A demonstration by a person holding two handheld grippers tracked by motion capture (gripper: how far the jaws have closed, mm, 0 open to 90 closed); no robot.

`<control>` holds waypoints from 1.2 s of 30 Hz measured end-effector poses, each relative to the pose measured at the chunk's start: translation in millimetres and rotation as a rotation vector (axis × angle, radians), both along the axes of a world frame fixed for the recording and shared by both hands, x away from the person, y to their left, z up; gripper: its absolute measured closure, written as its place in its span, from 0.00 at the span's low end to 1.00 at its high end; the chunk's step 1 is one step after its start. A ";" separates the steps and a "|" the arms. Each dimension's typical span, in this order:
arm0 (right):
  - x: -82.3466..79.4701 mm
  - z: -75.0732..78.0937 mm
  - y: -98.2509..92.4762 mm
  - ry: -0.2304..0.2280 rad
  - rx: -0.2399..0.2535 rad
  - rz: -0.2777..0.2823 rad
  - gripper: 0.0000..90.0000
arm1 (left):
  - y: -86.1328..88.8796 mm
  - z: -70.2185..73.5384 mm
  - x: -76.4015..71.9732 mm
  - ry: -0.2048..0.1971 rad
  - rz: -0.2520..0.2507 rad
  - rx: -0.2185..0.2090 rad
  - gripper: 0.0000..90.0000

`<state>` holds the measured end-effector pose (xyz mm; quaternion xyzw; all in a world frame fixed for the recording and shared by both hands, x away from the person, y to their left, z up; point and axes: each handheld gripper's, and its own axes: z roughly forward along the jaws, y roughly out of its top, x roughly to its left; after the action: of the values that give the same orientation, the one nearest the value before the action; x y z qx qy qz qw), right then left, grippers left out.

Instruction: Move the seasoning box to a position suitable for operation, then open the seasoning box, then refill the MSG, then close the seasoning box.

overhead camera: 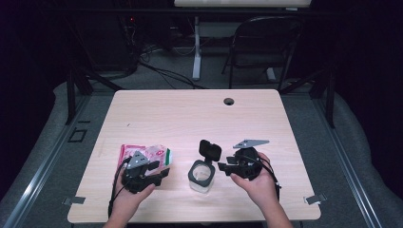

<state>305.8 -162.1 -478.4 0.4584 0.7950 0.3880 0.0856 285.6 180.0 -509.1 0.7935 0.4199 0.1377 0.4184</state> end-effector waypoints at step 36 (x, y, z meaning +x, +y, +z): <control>-8.0 -4.1 -14.8 -0.015 0.048 -0.042 0.57 | 57.4 -16.3 -15.9 0.028 0.103 0.002 0.37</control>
<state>297.7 -176.9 -482.5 0.4741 0.7749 0.4086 0.0887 269.8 237.4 -525.5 0.7733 0.4658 0.1483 0.4038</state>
